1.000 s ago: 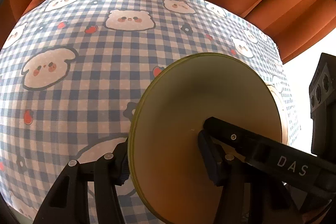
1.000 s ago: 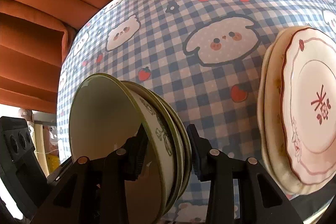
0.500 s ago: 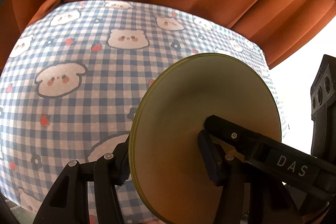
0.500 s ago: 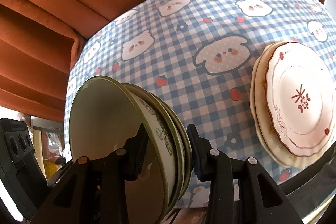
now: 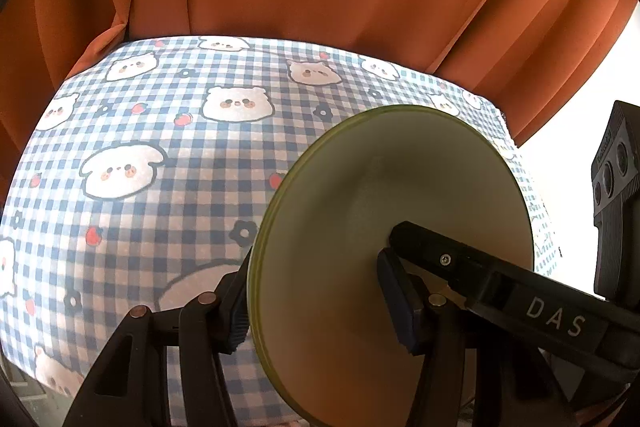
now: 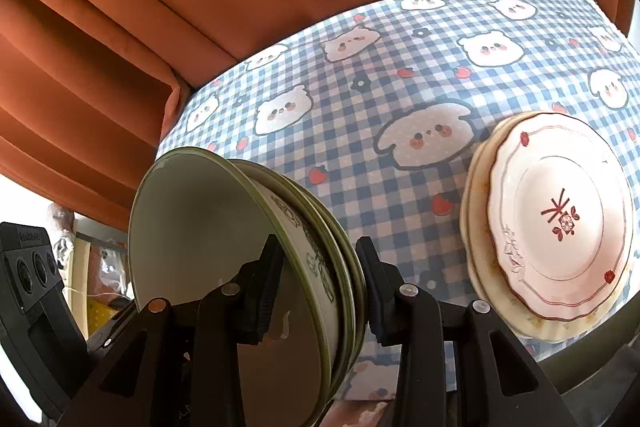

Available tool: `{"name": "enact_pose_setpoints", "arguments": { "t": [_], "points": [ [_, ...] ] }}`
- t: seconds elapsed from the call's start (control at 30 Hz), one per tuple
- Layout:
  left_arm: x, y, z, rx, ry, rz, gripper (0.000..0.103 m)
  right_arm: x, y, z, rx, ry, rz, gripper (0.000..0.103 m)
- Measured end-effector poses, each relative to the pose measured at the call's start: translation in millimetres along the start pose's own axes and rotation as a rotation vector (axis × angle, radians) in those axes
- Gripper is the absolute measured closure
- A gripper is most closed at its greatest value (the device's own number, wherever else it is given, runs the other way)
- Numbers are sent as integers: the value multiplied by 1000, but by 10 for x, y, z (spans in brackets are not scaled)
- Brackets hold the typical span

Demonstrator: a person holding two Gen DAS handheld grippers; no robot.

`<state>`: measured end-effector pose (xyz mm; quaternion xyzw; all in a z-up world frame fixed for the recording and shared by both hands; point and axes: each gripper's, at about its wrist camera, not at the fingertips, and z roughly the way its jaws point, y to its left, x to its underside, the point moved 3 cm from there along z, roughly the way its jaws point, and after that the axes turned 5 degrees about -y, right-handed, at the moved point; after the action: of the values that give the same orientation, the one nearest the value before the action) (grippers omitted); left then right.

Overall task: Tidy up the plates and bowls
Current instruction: 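Tilt the bowl stack with both grippers and bring it over the red-rimmed plates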

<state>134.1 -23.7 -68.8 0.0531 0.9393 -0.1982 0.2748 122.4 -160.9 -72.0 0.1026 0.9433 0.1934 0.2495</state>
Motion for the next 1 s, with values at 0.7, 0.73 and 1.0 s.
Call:
{"name": "enact_pose_setpoints", "arguments": {
  "t": [0.7,0.73,1.0],
  "points": [
    [120,-939,305,-25,-22,-84,47,-284,-879,-386,-12,48,-75,63],
    [121,-985,331,-24,-22,-85,47,-302,-924,-400,-12,48,-75,63],
    [137,-1333,579,-13,-15,-100,46,-430,-1329,-469,5,57,-81,63]
  ]
}}
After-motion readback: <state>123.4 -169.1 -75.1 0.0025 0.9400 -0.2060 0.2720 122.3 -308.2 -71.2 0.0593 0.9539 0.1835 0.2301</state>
